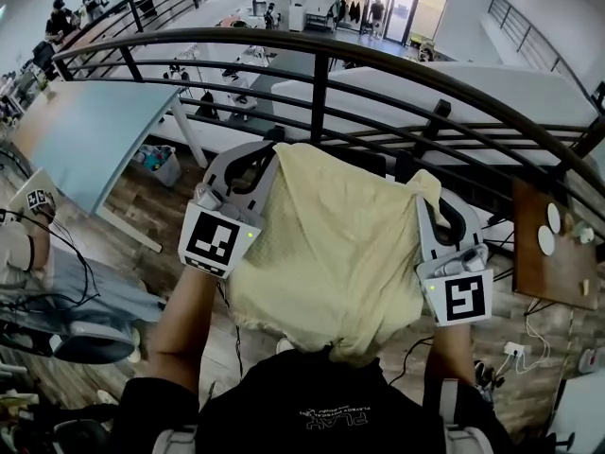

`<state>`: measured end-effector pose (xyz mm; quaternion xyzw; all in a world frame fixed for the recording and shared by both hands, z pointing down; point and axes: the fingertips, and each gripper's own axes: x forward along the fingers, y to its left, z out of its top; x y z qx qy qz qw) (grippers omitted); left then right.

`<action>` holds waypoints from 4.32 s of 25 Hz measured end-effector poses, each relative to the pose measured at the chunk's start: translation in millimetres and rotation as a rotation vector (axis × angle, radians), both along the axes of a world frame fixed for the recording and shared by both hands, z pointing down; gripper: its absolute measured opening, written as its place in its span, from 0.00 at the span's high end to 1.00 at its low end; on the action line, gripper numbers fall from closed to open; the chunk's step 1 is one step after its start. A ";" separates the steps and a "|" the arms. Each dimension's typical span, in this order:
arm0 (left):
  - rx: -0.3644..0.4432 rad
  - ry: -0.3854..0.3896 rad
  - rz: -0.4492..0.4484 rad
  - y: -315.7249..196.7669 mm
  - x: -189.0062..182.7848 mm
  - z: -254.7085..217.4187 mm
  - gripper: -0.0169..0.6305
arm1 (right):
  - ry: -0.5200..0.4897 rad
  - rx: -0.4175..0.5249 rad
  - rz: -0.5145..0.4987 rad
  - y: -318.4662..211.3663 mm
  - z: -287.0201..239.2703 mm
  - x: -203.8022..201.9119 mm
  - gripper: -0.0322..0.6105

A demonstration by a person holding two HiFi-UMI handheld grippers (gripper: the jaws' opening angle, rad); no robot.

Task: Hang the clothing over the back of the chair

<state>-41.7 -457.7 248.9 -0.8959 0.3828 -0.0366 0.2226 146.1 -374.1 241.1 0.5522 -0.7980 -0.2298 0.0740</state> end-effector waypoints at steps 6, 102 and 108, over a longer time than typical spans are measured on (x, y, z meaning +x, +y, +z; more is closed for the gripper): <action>-0.035 -0.012 -0.007 -11.4 3.0 14.9 0.94 | 0.003 -0.028 -0.017 -10.9 11.7 1.4 0.91; -0.087 0.113 -0.038 11.6 -22.5 -3.1 0.95 | -0.003 -0.179 -0.042 -10.7 29.2 3.3 0.92; -0.078 0.108 -0.032 13.2 -17.2 -2.7 0.95 | -0.019 -0.175 -0.022 -6.6 32.5 9.1 0.92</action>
